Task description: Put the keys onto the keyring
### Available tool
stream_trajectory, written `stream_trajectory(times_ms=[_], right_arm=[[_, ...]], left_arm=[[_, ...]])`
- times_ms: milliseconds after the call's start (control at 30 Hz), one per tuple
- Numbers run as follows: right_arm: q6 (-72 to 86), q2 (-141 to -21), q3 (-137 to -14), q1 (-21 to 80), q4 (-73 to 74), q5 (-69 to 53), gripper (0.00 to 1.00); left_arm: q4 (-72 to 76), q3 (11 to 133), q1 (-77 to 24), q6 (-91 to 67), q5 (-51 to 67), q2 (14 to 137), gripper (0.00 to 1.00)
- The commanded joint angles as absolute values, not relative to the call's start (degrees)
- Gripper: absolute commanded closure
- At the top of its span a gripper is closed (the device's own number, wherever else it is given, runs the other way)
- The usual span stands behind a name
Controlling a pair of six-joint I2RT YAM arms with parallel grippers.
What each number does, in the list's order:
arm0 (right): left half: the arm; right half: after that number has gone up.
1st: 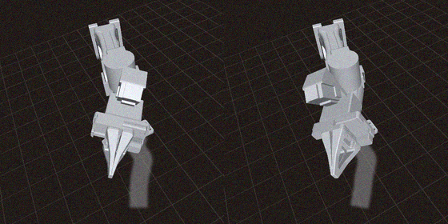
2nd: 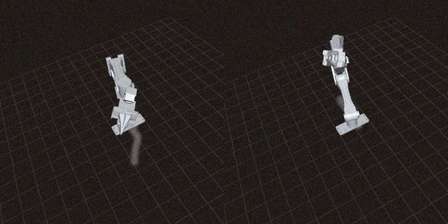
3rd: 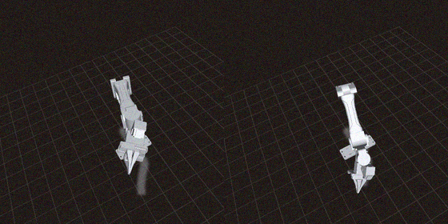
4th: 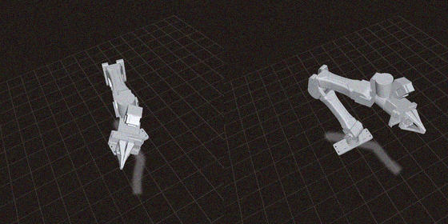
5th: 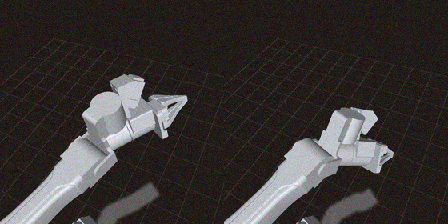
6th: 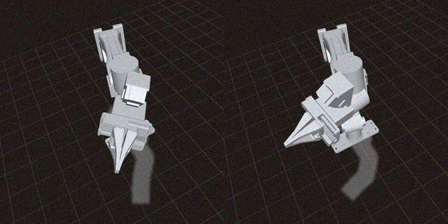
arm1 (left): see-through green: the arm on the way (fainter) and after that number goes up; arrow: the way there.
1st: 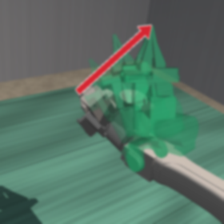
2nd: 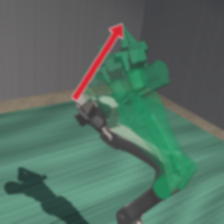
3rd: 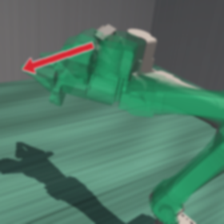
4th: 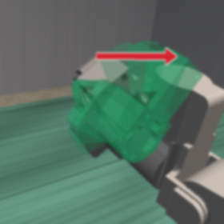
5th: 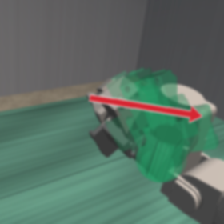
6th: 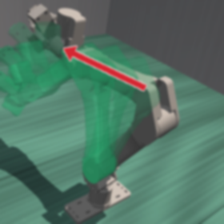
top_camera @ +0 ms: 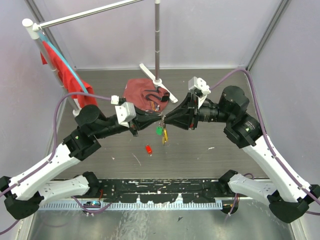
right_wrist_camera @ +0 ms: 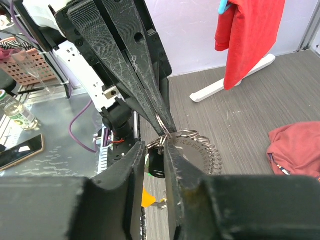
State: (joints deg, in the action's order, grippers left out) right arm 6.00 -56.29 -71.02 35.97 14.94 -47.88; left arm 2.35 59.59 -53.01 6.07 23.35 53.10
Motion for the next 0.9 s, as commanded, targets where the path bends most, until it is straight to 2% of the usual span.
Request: stream_trajectory(times_ms=[0, 100, 267, 467, 867], right_arm=[[6.1, -56.4, -71.8, 36.4, 12.3, -46.4, 0.76], [6.4, -56.1, -71.8, 36.4, 12.3, -45.8, 0.86], [5.5, -56.0, -72.5, 36.4, 14.0, -44.0, 0.95], [2.6, -56.7, -75.7, 36.3, 19.4, -43.8, 0.99], [0.4, -59.2, -80.0, 36.3, 26.7, -48.1, 0.99]], left_arm=[[6.2, 59.2, -53.1, 5.8, 24.9, 52.6, 1.00], [6.4, 58.9, -53.1, 6.0, 25.4, 52.3, 1.00], [6.8, 58.4, -53.1, 6.3, 26.1, 51.7, 1.00], [7.5, 57.6, -53.1, 7.2, 28.1, 51.1, 1.00], [11.6, 55.7, -53.1, 7.9, 30.4, 49.2, 1.00]])
